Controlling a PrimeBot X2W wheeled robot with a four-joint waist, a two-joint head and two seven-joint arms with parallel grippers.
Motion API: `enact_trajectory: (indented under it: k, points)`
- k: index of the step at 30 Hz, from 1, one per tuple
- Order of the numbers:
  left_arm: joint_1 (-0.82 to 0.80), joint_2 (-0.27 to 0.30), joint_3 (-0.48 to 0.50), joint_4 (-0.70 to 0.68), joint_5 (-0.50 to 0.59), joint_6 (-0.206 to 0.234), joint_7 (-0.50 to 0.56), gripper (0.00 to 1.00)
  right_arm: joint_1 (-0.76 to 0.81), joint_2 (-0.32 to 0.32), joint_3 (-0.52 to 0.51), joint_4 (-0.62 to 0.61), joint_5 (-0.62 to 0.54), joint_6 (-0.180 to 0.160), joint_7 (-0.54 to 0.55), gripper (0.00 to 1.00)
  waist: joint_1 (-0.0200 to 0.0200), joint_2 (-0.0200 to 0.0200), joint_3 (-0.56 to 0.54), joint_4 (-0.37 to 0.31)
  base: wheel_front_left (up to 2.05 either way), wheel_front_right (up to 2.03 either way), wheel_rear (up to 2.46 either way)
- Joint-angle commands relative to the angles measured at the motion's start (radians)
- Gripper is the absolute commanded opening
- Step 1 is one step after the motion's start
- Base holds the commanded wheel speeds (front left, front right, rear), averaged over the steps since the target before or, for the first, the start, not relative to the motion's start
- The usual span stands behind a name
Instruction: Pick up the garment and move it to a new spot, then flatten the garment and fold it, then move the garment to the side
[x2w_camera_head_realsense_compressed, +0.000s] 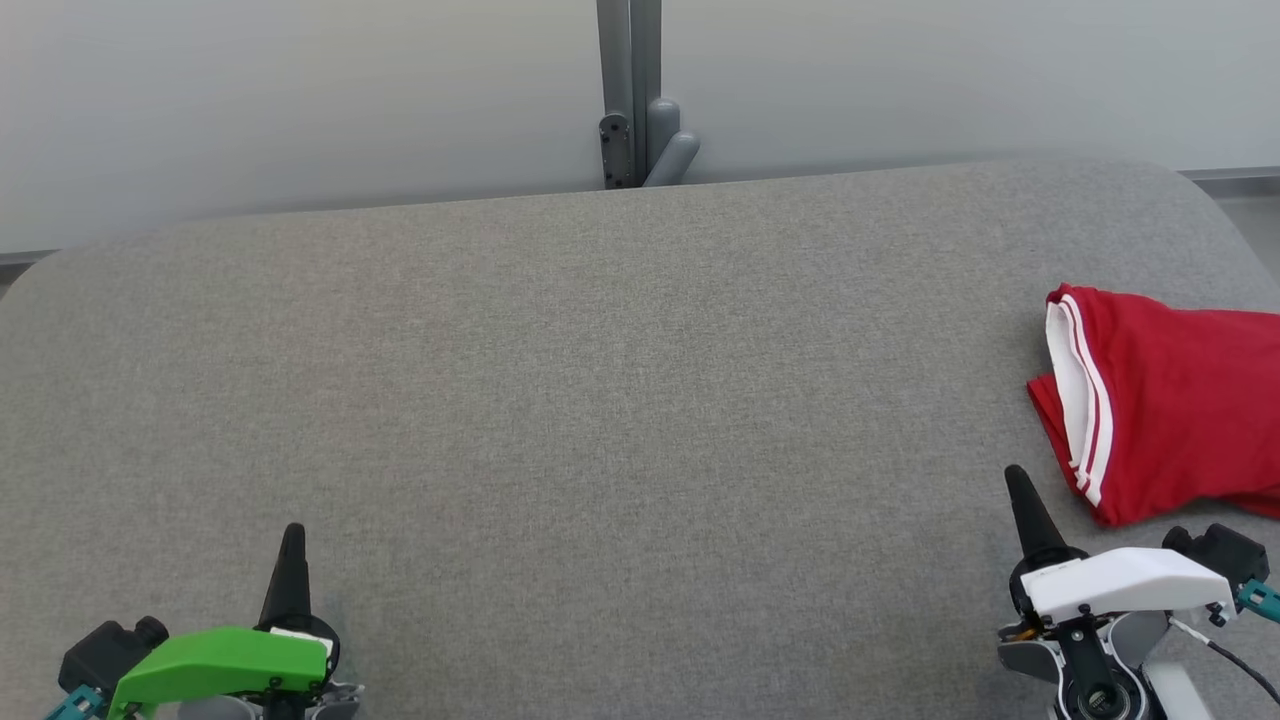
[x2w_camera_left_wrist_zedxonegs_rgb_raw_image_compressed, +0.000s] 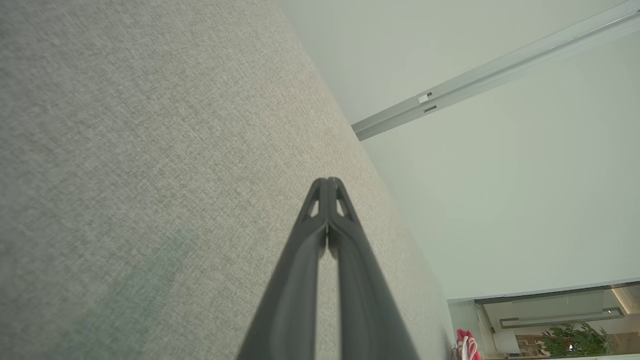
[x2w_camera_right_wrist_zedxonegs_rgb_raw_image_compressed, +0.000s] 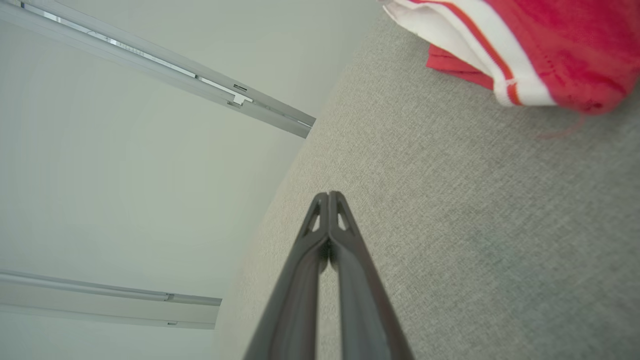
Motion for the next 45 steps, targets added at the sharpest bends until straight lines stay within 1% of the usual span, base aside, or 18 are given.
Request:
enact_trajectory:
  k: [1,24,45]
  points:
    - [-0.025,0.005,0.004,-0.014,-0.019,-0.006,0.004,0.0,-0.011,-0.005,-0.005,-0.015,0.02,0.0,0.005,0.0,-0.0001,0.0,0.0,0.0,0.0,0.0,0.0]
    - [-0.042,0.007,0.032,-0.042,-0.233,-0.023,0.062,0.0,-0.011,-0.007,-0.029,-0.046,0.243,0.0,0.061,0.0,-0.0001,0.0,-0.009,0.005,0.0,0.0,0.0]
    - [-0.051,0.008,0.054,-0.061,-0.385,-0.033,0.104,0.0,-0.01,-0.008,-0.048,-0.069,0.407,0.0,0.103,0.0,-0.0001,0.0,-0.017,0.01,0.0,0.0,0.0]
